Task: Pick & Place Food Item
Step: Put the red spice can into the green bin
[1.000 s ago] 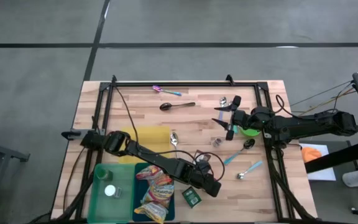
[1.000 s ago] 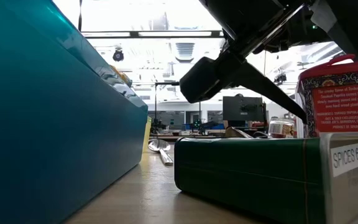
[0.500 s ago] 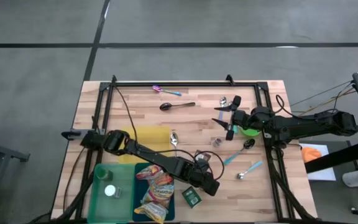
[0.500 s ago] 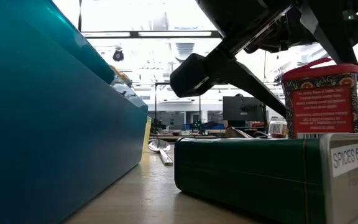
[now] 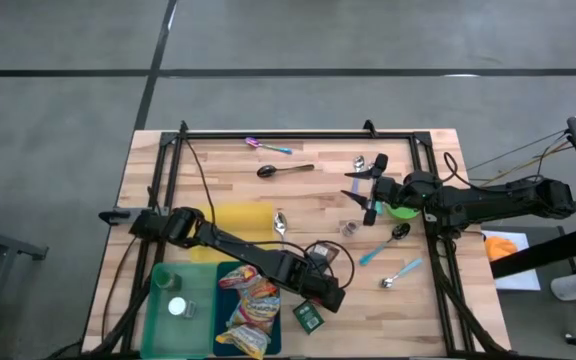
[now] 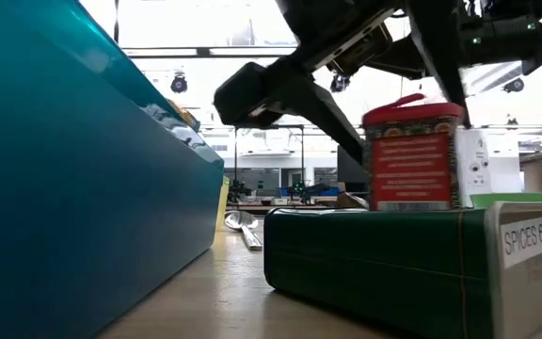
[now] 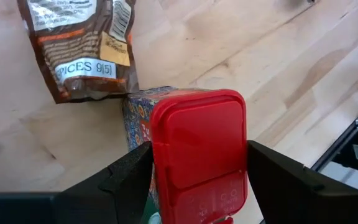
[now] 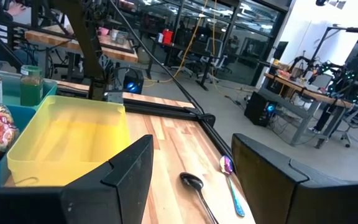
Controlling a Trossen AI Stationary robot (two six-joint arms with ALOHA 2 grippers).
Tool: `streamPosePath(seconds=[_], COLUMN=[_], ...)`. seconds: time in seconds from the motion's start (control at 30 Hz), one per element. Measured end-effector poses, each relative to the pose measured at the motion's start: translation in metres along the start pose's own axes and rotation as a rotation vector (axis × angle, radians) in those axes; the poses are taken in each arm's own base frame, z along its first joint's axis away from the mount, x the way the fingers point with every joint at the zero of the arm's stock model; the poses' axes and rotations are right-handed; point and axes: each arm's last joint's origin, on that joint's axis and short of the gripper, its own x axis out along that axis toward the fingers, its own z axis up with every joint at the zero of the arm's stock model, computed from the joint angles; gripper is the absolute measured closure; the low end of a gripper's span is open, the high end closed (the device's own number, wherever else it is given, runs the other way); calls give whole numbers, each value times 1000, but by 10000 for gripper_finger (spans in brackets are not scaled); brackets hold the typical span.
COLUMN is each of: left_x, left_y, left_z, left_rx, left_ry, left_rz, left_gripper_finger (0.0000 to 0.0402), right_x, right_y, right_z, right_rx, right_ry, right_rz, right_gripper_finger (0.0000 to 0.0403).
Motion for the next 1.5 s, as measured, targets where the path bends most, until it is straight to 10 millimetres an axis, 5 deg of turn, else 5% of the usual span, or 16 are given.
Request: streamPosePath(seconds=[0.5,0.97,1.5], left_x=[0,1,-1], left_y=[-1,-3,-4], left_z=[0,0,-3], left_rx=[0,2,60], left_ry=[-6,-8,-71], left_rz=[-12,-28,-23], left_gripper_finger=[152,57,53], right_x=[0,0,0], right_y=[0,0,0], right_z=[0,0,0], right_rx=[0,0,0], right_ry=[0,0,0], right_rz=[0,0,0], right_gripper_finger=[188,188,188])
